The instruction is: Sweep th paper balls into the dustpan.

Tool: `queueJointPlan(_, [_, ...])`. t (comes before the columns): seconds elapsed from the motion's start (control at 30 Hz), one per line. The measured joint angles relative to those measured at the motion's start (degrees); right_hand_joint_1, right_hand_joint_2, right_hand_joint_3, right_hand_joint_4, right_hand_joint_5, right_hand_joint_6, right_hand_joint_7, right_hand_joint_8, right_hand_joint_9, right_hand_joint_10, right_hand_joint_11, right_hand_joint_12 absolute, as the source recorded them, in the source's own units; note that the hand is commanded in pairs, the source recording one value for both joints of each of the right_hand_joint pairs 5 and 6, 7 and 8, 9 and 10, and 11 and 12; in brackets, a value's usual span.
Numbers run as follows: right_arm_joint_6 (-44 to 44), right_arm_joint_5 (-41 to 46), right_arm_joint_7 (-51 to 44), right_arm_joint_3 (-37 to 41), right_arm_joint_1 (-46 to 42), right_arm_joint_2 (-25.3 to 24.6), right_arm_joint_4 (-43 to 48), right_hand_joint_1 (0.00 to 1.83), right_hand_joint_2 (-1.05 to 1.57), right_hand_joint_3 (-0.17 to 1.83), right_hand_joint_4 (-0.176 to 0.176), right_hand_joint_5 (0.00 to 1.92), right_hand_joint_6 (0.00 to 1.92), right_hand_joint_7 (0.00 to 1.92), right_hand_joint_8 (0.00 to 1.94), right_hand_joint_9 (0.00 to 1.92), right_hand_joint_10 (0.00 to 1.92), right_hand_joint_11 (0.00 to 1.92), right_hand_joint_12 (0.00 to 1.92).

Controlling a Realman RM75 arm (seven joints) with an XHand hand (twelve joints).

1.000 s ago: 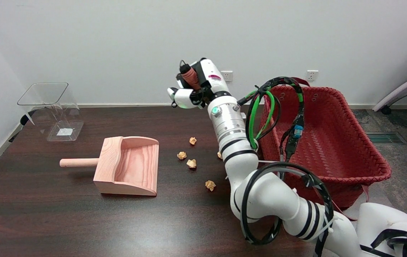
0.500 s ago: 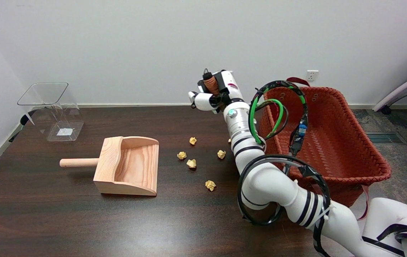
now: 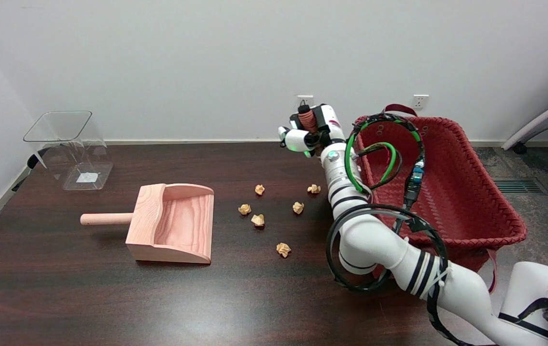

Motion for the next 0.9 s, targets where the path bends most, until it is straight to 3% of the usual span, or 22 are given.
queueJointPlan(0.57, [-2.83,-4.07,9.36,-0.16,-0.82,0.24,3.54,1.49,0.75,0.87,0.0,1.92,1.92,1.92,1.92,1.92,1.92,1.92,1.92])
queueJointPlan(0.9, [-5.7,-4.26,13.75,-1.31,-1.14,-1.81,2.45,1.49,0.73,0.9,0.0,1.92,1.92,1.92,1.92,1.92,1.92,1.92,1.92])
